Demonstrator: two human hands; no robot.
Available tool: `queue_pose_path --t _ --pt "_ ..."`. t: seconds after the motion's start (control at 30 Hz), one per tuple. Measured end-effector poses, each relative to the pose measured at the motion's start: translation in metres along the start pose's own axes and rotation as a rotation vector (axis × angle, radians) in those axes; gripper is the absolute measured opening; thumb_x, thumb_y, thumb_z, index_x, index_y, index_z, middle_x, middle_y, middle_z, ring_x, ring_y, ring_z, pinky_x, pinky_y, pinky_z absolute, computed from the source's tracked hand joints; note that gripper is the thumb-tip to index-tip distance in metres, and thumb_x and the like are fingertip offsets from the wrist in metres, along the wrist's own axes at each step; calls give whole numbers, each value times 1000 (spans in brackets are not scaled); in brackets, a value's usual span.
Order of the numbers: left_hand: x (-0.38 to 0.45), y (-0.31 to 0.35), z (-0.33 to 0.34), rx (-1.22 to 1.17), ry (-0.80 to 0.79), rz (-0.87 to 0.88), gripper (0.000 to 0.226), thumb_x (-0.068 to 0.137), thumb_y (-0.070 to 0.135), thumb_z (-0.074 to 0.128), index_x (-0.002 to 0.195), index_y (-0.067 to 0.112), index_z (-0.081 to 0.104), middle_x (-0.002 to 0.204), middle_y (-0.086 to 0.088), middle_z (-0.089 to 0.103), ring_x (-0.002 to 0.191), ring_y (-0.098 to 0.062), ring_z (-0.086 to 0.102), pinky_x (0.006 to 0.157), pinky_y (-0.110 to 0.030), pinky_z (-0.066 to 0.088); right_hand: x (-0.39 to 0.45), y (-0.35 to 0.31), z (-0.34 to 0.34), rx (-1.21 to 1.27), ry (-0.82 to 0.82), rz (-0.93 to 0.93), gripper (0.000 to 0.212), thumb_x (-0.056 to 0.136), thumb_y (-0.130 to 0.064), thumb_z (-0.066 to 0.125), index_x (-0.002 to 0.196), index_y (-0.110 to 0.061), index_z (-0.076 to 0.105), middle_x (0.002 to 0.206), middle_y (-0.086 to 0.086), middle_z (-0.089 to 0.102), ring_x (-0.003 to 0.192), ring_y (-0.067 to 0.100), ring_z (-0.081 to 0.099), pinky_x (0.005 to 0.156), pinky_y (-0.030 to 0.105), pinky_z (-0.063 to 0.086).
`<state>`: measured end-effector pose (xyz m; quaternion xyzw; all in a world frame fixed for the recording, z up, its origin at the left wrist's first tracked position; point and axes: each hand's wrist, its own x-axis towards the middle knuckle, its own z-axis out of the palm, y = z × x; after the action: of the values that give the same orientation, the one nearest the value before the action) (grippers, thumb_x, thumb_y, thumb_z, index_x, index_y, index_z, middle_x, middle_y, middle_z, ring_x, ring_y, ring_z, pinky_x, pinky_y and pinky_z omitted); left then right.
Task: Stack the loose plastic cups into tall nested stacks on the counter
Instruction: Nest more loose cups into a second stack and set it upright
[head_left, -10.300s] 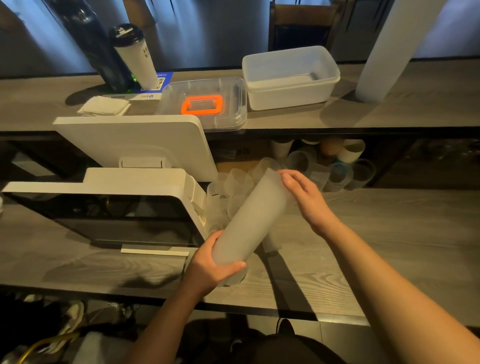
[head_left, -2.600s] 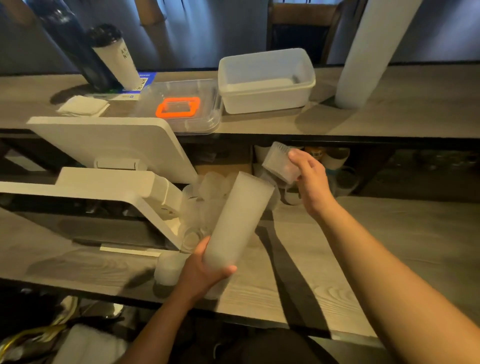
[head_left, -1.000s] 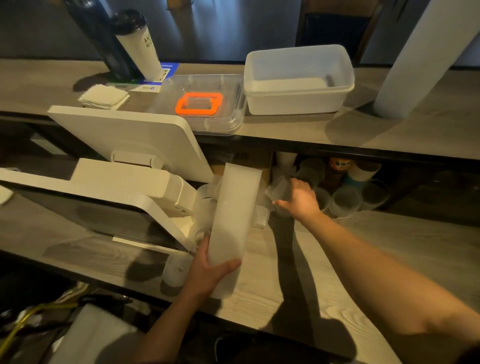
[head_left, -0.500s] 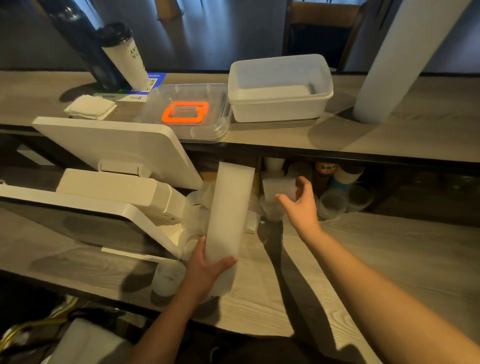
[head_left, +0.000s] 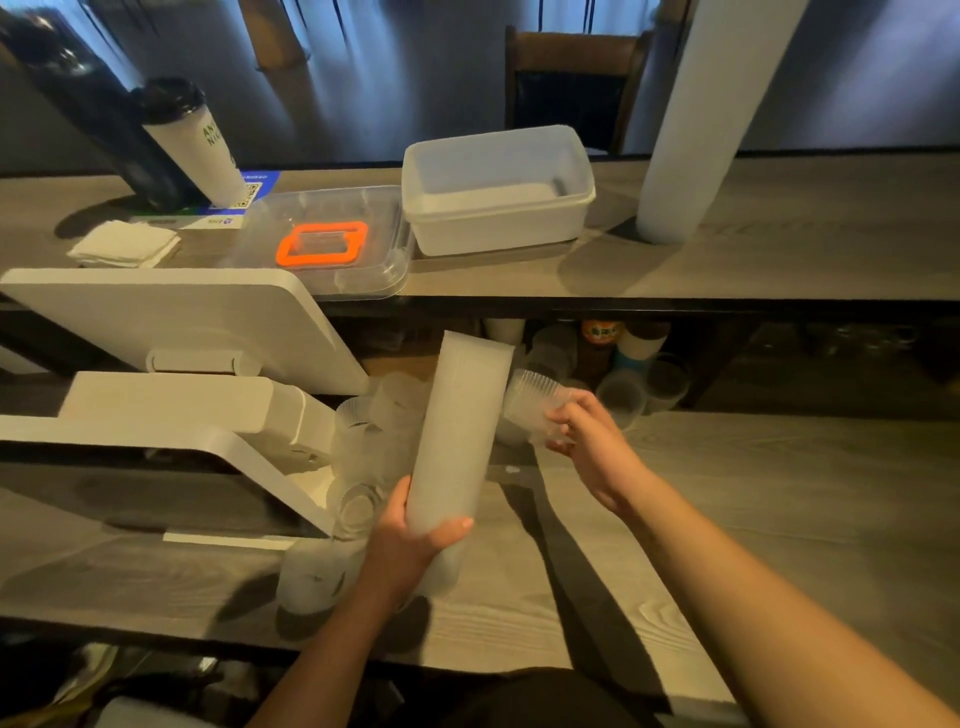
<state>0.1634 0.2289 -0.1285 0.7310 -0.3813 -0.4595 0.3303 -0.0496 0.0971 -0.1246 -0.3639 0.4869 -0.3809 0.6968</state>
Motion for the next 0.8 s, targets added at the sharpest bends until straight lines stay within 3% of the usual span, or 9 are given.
queue_pose_path --t 0.13,0.27,0.4,0.5,0.67,0.8 --pt "0 -1 -4 11 -27 -5 102 40 65 74 130 29 43 119 0 55 100 -11 57 69 -21 48 -4 -3 8 -19 -3 -43 28 89 -14 66 116 -16 59 121 9 56 107 25 56 87 35 46" --pt "1 -2 -14 43 -61 -16 102 47 58 79 136 33 36 120 3 50 100 -9 54 70 -21 47 -7 -6 16 -203 54 -69 56 86 -37 75 135 -28 49 130 -2 52 117 17 53 100 35 47" --pt "4 -3 -22 64 -60 -12 102 52 53 78 141 28 36 124 0 50 103 -14 54 71 -23 47 -6 -17 16 -178 116 -116 59 90 -28 71 143 -26 44 118 -8 57 113 13 55 101 37 46" --pt "2 -4 -27 90 -59 8 103 47 58 79 137 31 38 125 1 50 103 -13 54 71 -22 48 -5 -36 11 -77 159 -163 61 90 -29 68 146 -24 44 123 -3 55 116 19 55 97 36 46" --pt "-3 -4 -31 171 -36 66 88 53 46 83 129 38 40 118 7 49 98 -5 52 68 -21 46 -1 -64 12 -128 61 -237 67 81 -43 71 143 -28 49 130 -5 54 120 18 54 100 38 50" --pt "-2 -6 -31 224 -34 103 84 62 36 90 129 41 41 119 8 49 99 -3 51 70 -20 45 0 -76 21 -315 0 -302 53 92 -34 68 142 -28 51 133 -10 53 116 3 50 87 22 44"
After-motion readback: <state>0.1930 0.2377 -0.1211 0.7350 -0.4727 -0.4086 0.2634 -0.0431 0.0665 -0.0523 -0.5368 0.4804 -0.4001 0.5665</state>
